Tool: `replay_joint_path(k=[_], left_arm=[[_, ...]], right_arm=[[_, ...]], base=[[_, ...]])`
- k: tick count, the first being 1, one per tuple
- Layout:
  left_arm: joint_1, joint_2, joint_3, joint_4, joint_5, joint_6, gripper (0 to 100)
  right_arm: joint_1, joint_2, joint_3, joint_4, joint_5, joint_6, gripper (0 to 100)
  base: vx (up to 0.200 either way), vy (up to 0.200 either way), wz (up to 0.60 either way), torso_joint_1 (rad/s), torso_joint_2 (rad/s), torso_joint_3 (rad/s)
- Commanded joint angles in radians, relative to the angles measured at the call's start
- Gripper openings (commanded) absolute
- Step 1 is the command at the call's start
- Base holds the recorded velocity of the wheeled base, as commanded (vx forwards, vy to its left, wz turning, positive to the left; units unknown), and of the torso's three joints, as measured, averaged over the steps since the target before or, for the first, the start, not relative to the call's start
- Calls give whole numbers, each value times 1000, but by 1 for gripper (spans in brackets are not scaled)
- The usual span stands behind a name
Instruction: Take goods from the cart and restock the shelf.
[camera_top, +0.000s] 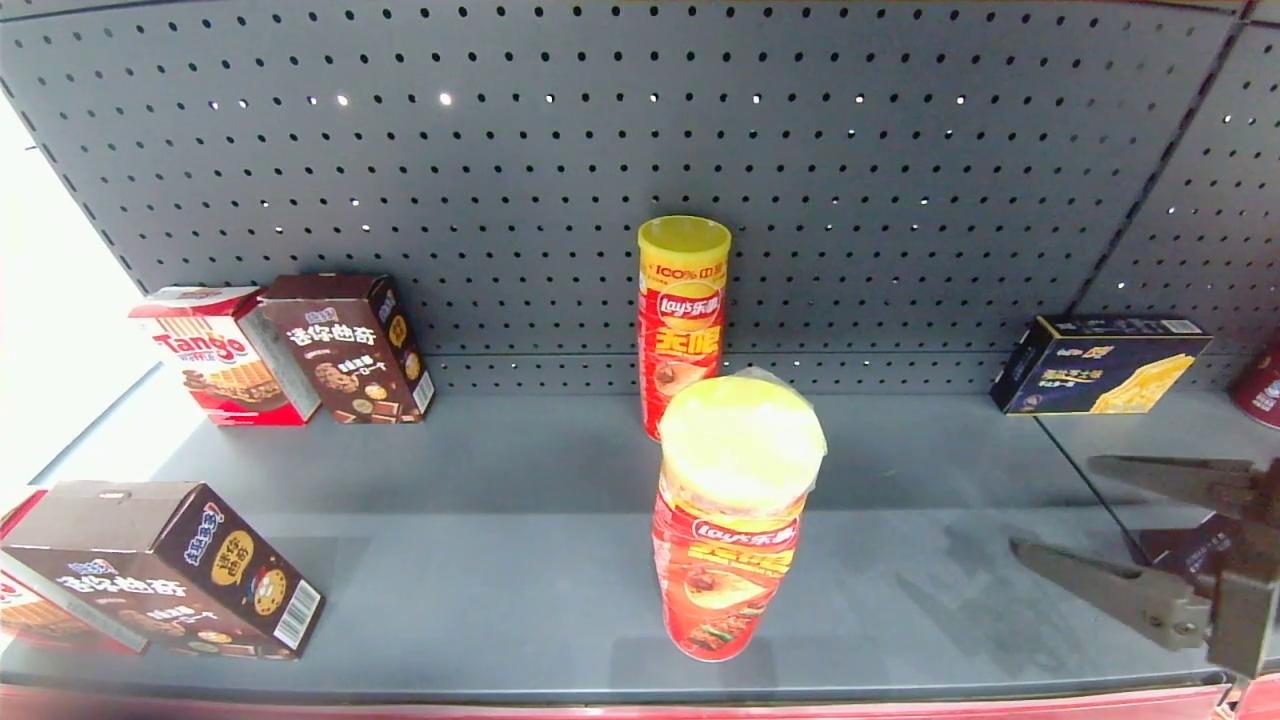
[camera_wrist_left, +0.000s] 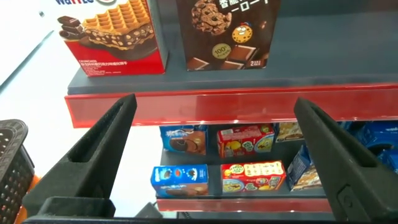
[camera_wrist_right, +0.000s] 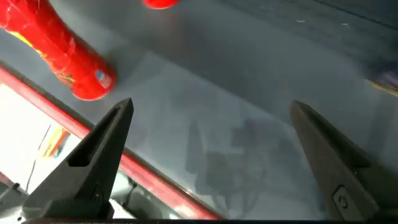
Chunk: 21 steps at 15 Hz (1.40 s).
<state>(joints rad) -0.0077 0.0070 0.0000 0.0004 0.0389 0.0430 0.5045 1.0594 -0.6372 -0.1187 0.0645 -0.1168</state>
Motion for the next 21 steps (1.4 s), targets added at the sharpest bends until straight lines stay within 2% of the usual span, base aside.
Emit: replay_joint_path(k=[1,3,5,12,21], left_arm=[[0,4,0,0,1,-3,100],[0,2,0,0,-4,-5,100],[0,2,0,-3,-4,-43,100],[0,4,0,-3,-2,-43,100],[0,4,0,-3,-4,-46,100]], right_arm=[[55,126,5,-24,9,-3,100],[83,145,7,-29,43,-3,100],[106,163,5,-30,52,-4,100],[190,260,-32,-102,69,-4,100],[209,357,-113,-104,66,-6,100]], base=[[0,0,0,0,0,0],[0,0,0,0,0,0],[0,0,0,0,0,0],[0,0,0,0,0,0],[0,0,0,0,0,0]])
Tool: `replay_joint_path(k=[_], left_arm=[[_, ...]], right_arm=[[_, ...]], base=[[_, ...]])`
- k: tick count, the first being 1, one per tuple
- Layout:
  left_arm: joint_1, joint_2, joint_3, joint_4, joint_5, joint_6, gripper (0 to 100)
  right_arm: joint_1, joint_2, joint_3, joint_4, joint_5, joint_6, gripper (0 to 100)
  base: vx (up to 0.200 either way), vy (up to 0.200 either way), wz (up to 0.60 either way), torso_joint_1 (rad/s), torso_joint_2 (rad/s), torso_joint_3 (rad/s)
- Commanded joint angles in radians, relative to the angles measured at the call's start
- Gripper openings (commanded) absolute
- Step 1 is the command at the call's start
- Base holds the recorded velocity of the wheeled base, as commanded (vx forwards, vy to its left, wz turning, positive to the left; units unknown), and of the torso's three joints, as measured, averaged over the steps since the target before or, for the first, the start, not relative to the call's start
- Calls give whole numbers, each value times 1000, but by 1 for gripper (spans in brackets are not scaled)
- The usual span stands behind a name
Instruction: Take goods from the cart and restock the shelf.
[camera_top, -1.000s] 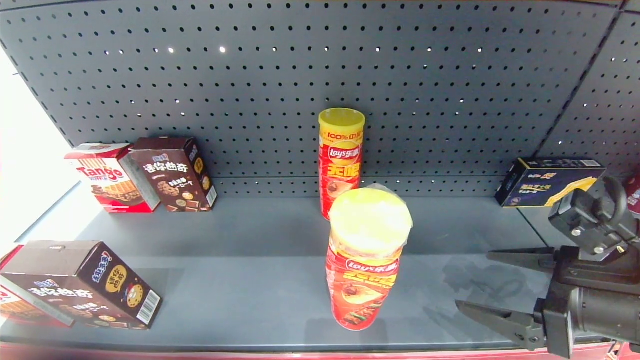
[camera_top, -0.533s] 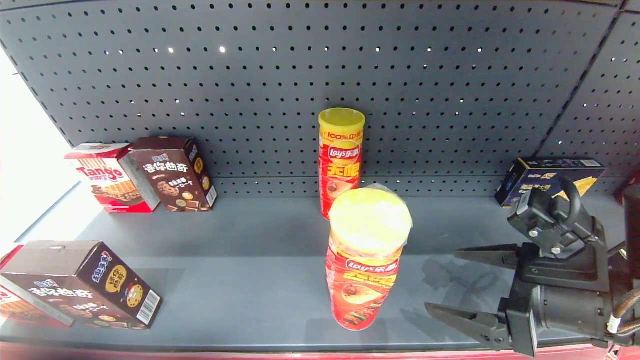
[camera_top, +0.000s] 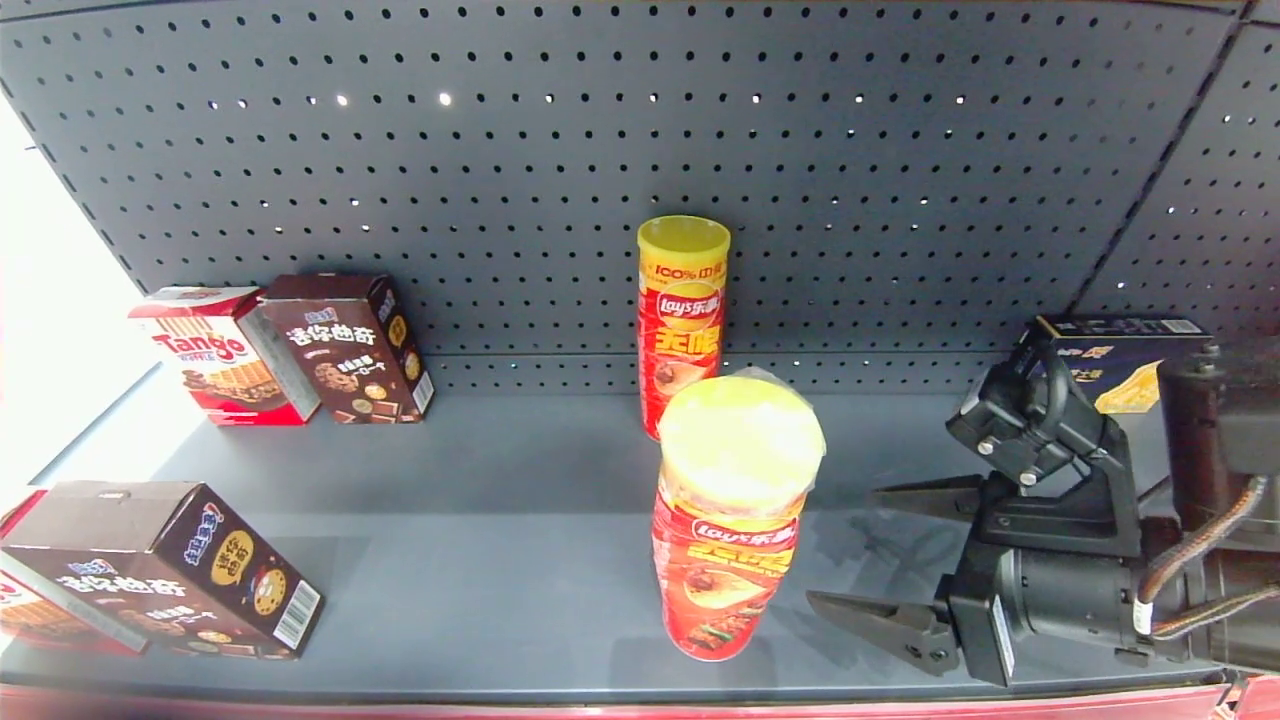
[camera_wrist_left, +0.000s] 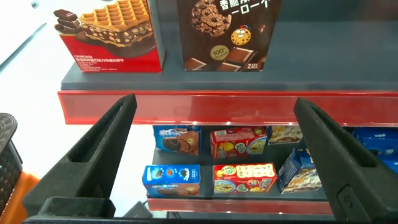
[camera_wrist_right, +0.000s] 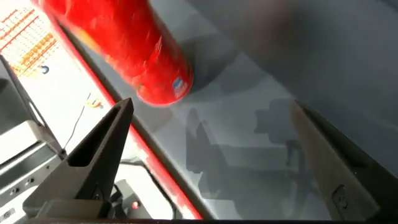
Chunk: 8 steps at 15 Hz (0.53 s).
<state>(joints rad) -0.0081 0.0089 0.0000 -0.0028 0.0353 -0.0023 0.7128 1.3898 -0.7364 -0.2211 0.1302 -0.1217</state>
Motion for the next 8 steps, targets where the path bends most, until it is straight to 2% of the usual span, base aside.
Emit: replay_joint_path(k=[1,8], left_arm=[[0,0,0,0,0,-1,100],[0,0,0,0,1,-1,100]], right_arm=[[2,40,-29,0,0,-1,100],[2,83,-66,-3,-1,-3,100]], base=[[0,0,0,0,0,0],[0,0,0,0,0,0]])
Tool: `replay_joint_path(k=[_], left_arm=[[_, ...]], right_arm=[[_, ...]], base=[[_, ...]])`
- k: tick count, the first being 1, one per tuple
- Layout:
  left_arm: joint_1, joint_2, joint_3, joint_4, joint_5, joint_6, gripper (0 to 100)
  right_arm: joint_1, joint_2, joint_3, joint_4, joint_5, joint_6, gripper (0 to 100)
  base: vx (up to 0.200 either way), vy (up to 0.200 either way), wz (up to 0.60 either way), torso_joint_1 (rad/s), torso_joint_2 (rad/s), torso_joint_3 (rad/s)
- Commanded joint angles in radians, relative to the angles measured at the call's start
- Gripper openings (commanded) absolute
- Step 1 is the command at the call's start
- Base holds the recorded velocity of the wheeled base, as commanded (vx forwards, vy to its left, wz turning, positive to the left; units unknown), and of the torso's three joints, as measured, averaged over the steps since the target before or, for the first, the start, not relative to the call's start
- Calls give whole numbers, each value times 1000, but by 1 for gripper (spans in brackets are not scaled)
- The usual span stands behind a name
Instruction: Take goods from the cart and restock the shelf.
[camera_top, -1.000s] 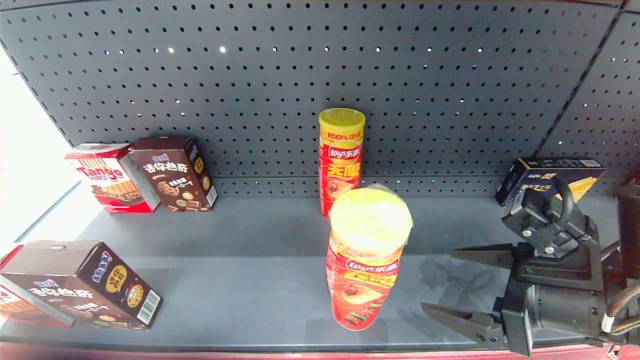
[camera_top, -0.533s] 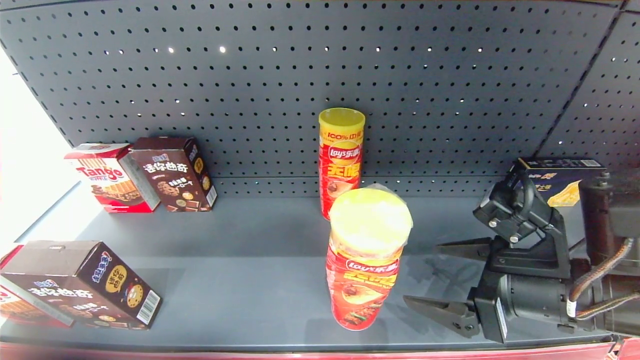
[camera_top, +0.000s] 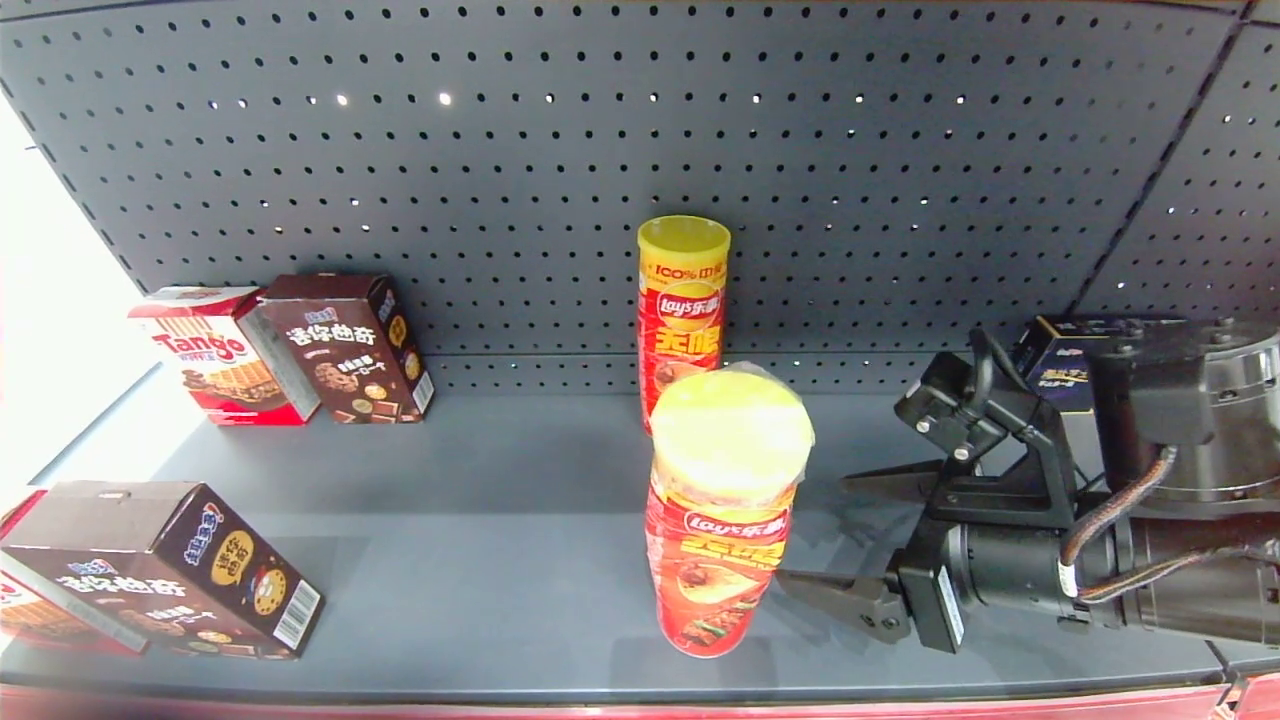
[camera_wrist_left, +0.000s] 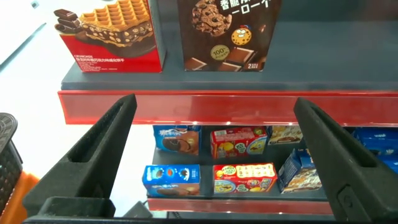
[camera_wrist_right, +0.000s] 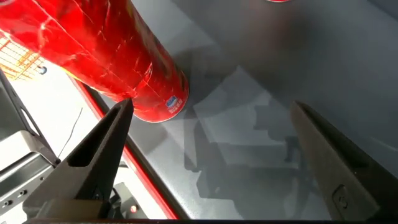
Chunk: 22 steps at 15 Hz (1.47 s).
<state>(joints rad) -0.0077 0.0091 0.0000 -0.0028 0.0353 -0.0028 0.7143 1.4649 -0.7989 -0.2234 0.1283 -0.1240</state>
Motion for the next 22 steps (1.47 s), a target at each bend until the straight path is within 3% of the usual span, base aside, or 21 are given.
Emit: replay_joint_path(k=[1,22], left_arm=[[0,2,0,0,0,0,100],[0,0,0,0,1,-2,100]], right_arm=[[1,9,-3,-1,1,0,100],[2,29,-23,-1,1,-23,100]], base=[[0,0,0,0,0,0],[0,0,0,0,0,0]])
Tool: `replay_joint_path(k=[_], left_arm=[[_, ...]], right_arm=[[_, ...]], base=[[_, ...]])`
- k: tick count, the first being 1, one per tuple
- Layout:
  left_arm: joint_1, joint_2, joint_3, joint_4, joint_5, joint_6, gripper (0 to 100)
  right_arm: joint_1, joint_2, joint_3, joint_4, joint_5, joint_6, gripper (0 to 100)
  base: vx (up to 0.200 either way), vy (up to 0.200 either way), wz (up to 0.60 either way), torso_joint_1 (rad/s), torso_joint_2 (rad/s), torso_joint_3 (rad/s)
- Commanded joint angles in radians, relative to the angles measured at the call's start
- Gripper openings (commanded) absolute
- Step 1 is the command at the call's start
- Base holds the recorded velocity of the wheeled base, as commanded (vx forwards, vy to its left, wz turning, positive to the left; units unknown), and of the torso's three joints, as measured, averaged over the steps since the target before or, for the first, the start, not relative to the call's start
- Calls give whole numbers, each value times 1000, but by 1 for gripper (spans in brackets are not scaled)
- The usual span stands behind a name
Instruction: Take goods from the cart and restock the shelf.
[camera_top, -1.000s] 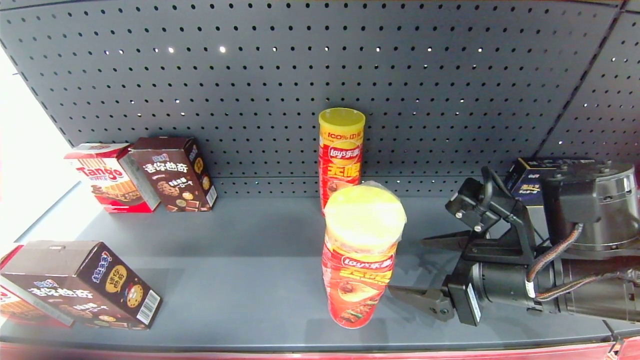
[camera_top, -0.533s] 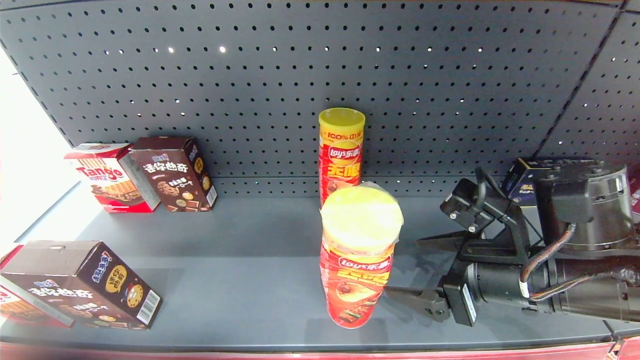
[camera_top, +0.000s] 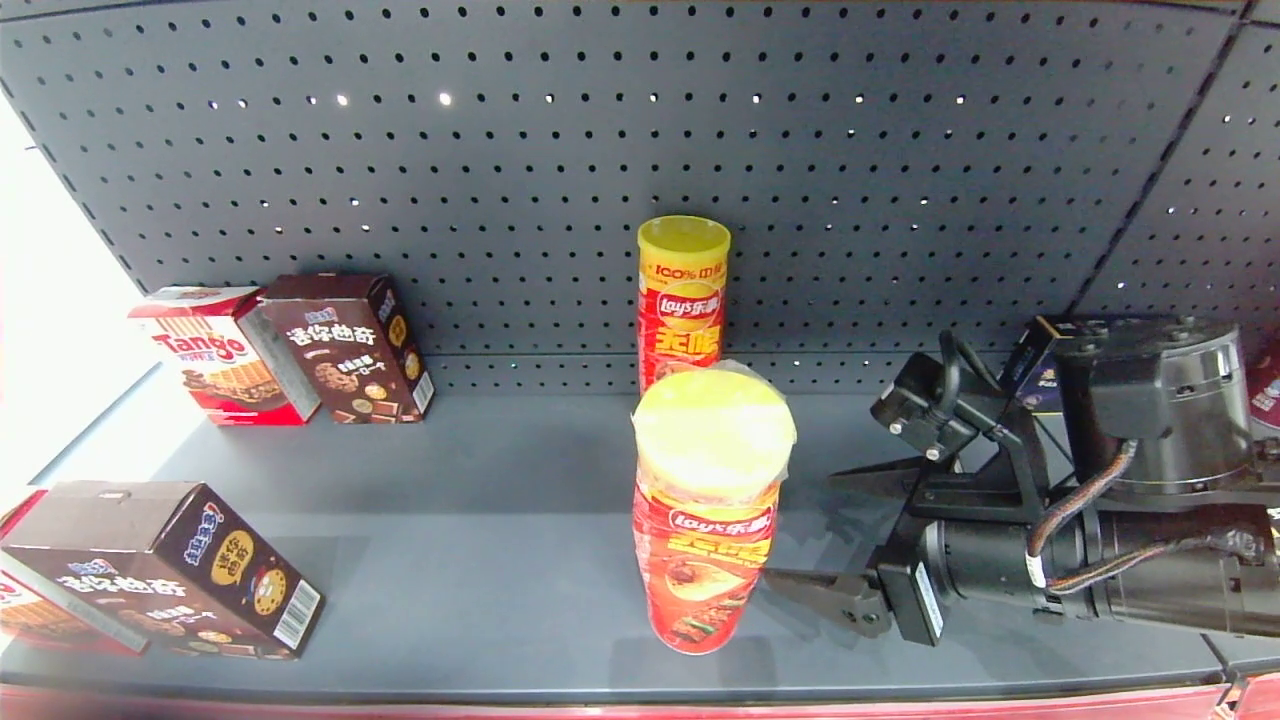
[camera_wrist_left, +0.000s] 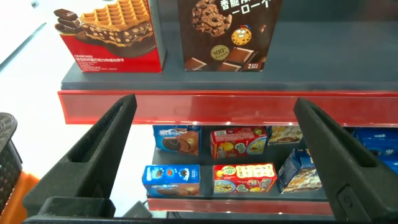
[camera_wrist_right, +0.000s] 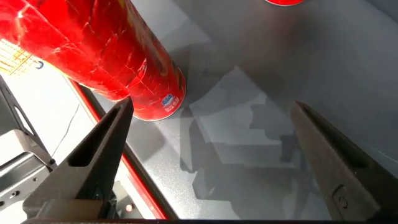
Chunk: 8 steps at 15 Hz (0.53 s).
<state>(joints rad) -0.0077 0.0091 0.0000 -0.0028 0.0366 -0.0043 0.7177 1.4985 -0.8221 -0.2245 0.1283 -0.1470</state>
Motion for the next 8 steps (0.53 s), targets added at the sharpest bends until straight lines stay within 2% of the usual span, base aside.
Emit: replay_joint_path(k=[1,8], left_arm=[[0,0,0,0,0,0,100],[0,2,0,0,2,0,100]], right_arm=[[-3,-3,-2,-1,1,0,100],[5,6,-8,-1,1,0,100]], base=[[0,0,0,0,0,0],[0,0,0,0,0,0]])
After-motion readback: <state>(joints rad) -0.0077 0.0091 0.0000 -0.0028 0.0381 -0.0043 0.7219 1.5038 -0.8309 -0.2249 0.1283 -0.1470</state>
